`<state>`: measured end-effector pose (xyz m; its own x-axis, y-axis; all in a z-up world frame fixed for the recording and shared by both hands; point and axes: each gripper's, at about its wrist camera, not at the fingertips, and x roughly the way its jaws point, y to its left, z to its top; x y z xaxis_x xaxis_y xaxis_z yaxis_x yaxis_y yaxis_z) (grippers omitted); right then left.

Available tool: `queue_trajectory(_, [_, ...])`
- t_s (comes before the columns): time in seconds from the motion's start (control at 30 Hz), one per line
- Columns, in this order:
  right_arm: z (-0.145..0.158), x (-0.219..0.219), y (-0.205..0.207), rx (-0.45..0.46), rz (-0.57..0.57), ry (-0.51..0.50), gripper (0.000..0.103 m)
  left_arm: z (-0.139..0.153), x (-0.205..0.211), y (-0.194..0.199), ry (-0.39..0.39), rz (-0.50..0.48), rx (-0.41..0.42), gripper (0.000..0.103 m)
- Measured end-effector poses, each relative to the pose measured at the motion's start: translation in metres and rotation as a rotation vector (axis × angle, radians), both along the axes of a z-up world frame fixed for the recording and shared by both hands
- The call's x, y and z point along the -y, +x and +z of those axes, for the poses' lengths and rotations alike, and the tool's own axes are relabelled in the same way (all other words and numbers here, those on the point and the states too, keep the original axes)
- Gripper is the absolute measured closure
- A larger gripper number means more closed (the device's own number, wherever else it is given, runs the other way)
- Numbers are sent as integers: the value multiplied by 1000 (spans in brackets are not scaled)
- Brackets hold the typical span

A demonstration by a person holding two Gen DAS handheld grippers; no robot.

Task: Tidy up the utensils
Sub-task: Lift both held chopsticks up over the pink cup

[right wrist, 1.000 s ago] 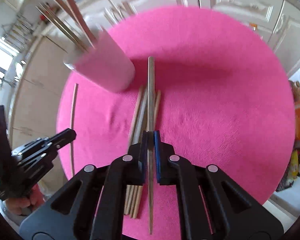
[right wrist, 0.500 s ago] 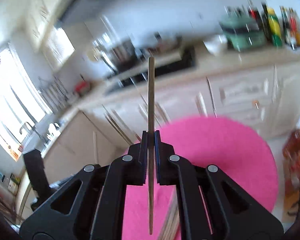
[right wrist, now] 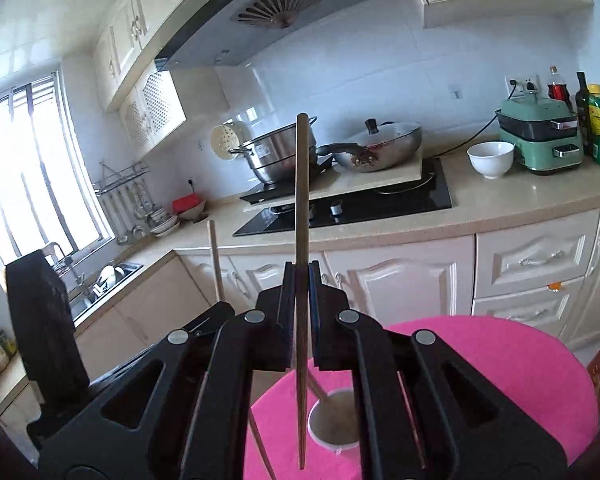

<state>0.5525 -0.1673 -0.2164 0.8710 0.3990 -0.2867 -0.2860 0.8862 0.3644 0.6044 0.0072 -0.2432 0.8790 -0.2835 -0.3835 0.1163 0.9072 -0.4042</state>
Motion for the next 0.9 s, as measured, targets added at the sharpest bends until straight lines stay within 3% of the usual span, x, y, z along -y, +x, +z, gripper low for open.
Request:
queue_trajectory(0.2, [-9,-6,21,43,-53,-59,96,-16,-3,23,-43,50,32,97])
queue_trajectory(0.4, [-21,-3,28,57,-84,-87,96,-31,5,36,-34,64,60,97])
queue_trajectory(0.9, [-41,3,29,85,-109,-104,96,-62,27,22,65,30,132,97])
